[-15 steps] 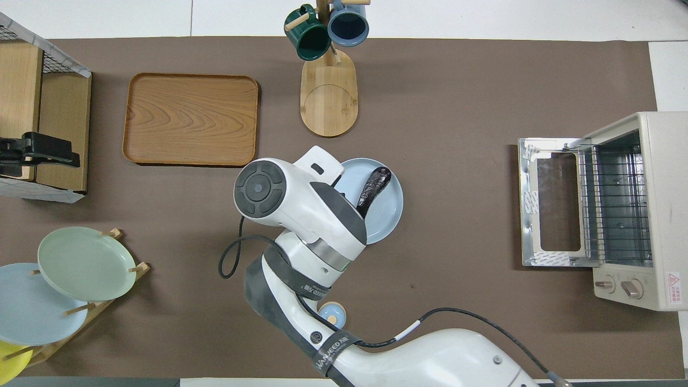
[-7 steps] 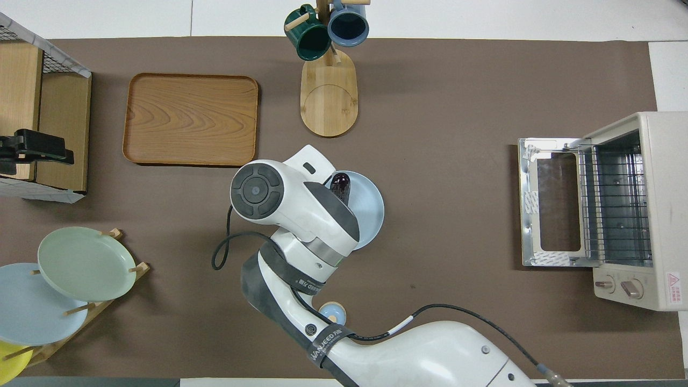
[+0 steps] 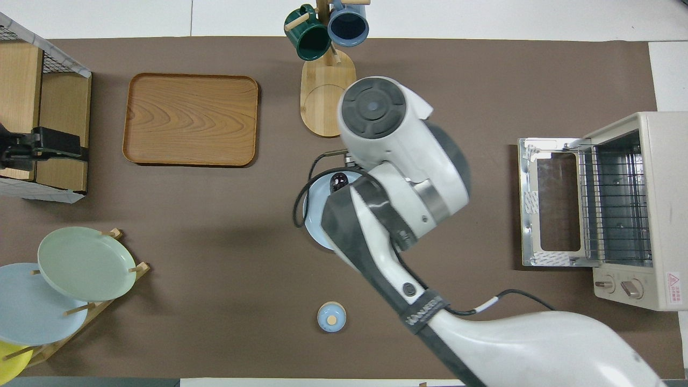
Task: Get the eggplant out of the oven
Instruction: 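Set the plate on the table with the right gripper while the left gripper rises, then grasp the eggplant with the left gripper while the right gripper withdraws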
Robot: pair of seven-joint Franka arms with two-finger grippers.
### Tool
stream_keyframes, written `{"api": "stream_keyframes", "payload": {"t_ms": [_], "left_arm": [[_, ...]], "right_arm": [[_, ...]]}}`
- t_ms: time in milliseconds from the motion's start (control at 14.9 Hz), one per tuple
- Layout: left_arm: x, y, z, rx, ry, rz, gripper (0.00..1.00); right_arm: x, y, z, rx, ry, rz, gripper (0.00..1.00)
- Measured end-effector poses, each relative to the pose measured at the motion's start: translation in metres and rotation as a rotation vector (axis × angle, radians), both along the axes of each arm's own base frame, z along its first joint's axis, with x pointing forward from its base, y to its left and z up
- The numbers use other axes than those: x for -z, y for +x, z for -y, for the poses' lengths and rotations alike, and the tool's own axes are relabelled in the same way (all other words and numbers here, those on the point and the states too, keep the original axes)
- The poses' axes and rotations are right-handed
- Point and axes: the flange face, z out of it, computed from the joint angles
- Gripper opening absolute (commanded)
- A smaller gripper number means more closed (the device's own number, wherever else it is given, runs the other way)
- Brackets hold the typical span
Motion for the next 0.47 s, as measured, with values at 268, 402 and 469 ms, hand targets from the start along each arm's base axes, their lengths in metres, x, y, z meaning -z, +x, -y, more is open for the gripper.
{"api": "stream_keyframes", "payload": {"t_ms": [268,402,469], "left_arm": [[0.034,0.004,0.114,-0.062,-0.028,-0.011,1.0],[0.061,-0.003,0.18,-0.089,-0.037,-0.031,1.0],[0.074,-0.006,0.21,-0.11,-0.047,-0.028,1.0]], "right_arm": [[0.056,-0.013,0.083,0.066,-0.045,-0.034,0.0],[0.09,-0.02,0.114,0.087,-0.042,-0.018,0.0],[0.104,-0.024,0.13,0.084,-0.052,-0.019,0.0]]}}
